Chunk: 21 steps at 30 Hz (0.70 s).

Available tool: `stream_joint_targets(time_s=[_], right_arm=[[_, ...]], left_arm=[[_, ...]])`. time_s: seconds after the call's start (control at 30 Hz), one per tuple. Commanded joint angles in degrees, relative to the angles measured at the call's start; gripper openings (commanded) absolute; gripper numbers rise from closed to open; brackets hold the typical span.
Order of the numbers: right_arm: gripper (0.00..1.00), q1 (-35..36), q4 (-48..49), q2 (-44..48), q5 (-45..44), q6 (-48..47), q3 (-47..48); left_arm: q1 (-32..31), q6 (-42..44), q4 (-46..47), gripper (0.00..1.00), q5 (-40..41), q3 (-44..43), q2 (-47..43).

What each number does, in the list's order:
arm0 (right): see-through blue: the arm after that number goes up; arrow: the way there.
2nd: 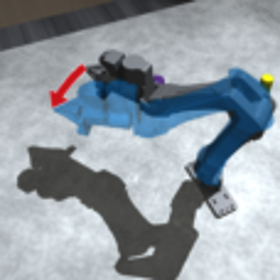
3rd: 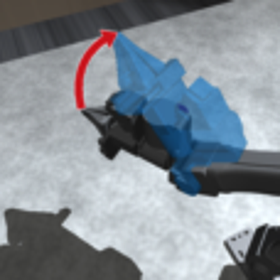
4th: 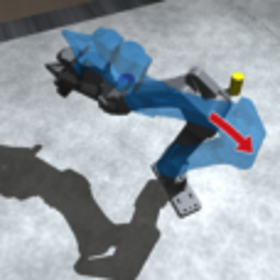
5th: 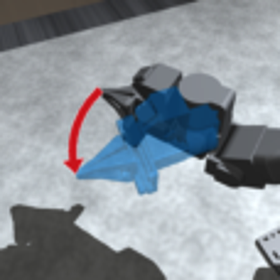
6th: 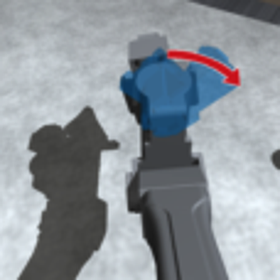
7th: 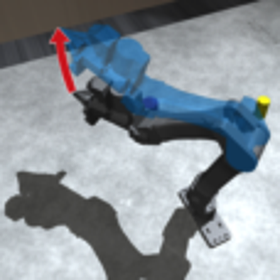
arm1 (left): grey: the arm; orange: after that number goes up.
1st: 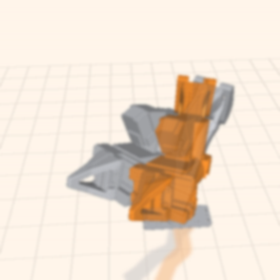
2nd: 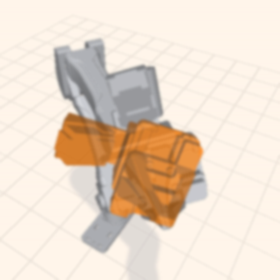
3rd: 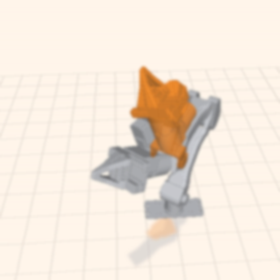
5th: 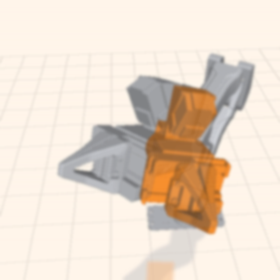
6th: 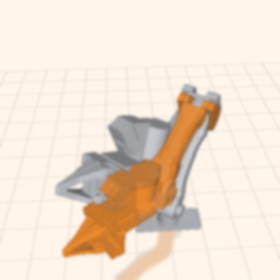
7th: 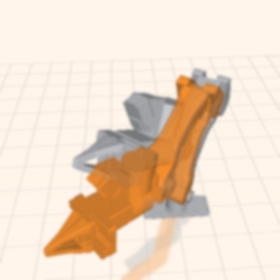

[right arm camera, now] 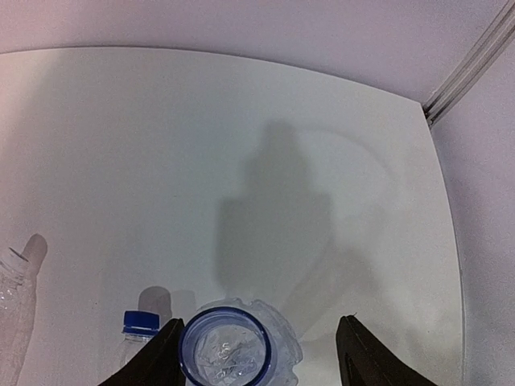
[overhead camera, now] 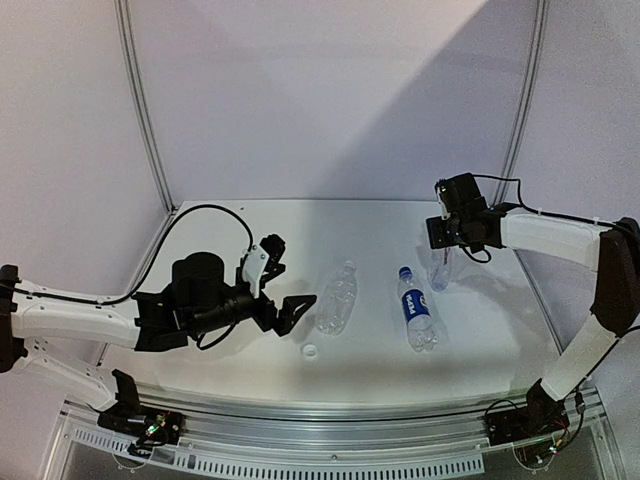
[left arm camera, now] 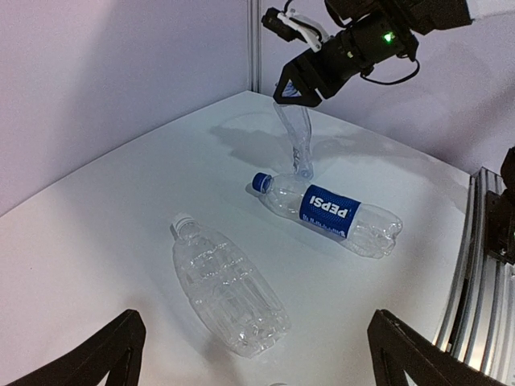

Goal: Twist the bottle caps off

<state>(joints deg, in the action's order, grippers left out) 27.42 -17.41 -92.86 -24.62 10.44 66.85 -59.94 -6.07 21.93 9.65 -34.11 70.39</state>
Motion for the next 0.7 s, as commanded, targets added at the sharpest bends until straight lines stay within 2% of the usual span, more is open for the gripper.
stream_joint_targets(time_s=[0.0, 0.37, 0.53, 0.67], right_arm=[[0.65, -0.3, 0.0, 1.4, 1.7, 0.4, 0.2], [0.64, -0.3, 1.5, 1.3, 3.0, 0.0, -0.4], [0.51, -0.3, 1.1, -2.1, 4.3, -0.8, 1.0], [0.45, -0.3, 1.3, -3.7, 4.4, -1.1, 1.4]], left_arm=[[-0.3, -0.2, -0.3, 0.99, -0.3, -0.8, -0.5], [-0.3, -0.1, -0.3, 0.99, -0.4, -0.8, -0.4], [-0.3, -0.1, -0.3, 0.99, -0.4, -1.0, -0.3], [-0.3, 0.0, -0.4, 0.99, -0.3, -0.9, -0.4]])
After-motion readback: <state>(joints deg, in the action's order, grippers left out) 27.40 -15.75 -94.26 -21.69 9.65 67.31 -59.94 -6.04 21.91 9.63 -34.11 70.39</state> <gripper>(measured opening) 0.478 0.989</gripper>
